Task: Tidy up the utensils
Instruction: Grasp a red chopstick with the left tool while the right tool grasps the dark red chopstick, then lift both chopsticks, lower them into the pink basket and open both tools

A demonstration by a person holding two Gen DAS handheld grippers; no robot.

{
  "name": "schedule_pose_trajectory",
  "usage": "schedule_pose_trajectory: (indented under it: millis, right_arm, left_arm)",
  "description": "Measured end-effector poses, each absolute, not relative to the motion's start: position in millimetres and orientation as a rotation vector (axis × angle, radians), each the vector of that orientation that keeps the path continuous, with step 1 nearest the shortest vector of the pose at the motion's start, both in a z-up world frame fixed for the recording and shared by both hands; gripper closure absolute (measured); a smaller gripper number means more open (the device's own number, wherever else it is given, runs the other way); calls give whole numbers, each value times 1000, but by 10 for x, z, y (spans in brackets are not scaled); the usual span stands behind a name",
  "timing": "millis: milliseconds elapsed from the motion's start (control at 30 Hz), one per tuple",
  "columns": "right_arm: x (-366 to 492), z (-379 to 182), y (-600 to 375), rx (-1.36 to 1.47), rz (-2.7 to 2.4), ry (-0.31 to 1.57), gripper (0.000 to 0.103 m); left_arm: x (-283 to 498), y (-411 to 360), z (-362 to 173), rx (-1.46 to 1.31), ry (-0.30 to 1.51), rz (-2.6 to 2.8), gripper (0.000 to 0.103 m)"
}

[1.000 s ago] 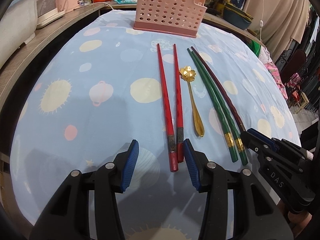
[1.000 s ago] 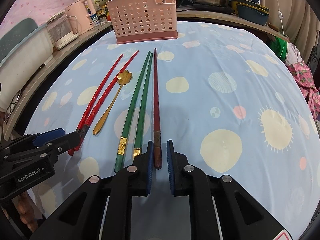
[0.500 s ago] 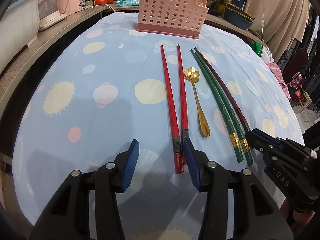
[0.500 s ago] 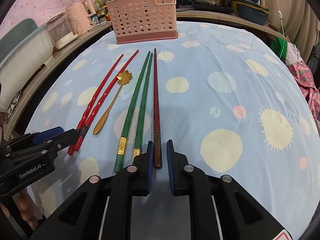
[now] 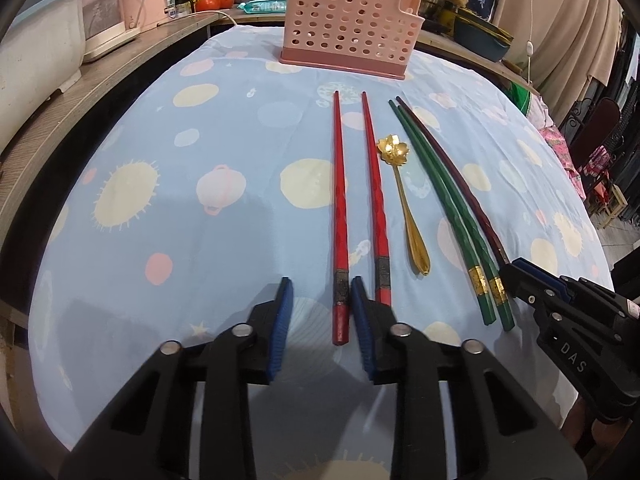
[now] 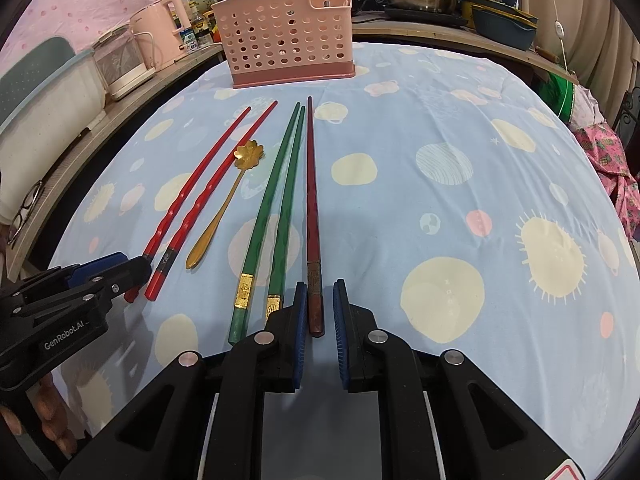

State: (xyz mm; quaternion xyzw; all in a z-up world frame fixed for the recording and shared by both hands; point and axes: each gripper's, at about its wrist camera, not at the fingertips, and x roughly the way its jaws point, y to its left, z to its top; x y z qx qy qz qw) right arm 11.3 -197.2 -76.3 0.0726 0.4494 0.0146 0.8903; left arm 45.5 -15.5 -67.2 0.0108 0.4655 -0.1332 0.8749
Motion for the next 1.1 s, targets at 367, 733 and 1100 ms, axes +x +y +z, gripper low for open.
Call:
schedule_pose_trajectory:
  millis: [367, 733, 1100]
  right_arm:
    - [70, -703, -2042, 180, 27, 921, 96]
    - [11, -274, -2135, 213, 30, 820, 96]
    - [3, 211, -2222, 263, 55, 710, 96]
  left_arm:
    - [433, -84, -575, -39, 976, -308, 95]
    - [414, 26, -147, -90, 889, -316, 96]
    - [482, 95, 142, -113, 830, -314, 95]
